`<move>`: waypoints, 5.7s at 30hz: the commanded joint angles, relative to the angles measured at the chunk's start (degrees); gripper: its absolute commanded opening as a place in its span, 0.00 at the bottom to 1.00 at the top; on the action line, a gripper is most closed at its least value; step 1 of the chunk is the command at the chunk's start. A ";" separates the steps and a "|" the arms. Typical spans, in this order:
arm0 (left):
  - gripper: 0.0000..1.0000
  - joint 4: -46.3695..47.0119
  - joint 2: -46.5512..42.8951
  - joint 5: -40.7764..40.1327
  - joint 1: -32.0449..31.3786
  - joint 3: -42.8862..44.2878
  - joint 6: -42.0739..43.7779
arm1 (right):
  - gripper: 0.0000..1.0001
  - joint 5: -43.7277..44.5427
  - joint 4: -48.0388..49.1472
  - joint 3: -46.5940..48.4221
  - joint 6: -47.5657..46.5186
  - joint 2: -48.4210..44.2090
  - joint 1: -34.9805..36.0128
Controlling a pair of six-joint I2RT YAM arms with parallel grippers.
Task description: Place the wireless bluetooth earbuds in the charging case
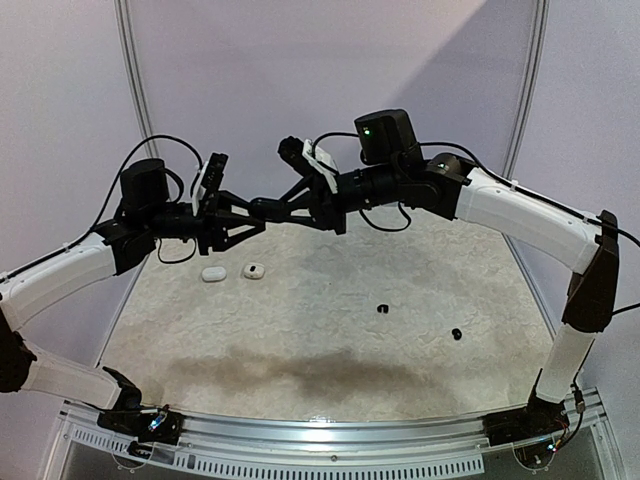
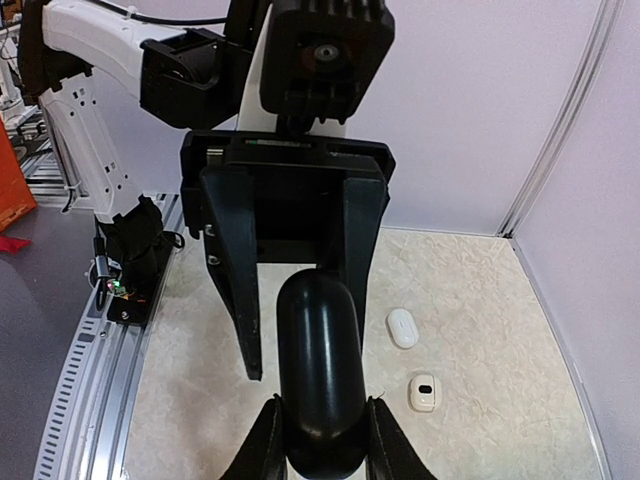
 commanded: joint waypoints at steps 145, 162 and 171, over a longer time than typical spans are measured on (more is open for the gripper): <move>0.00 21.32 1.70 3.29 -8.72 -19.77 11.21 | 0.25 31.25 -24.50 -54.17 42.26 -13.68 -34.34; 0.00 19.15 1.30 3.51 -8.72 -19.76 14.35 | 0.20 29.99 -25.07 -55.97 44.33 -13.72 -34.38; 0.00 19.02 1.37 3.70 -8.72 -19.71 14.93 | 0.20 27.20 -23.18 -54.98 43.98 -19.66 -34.32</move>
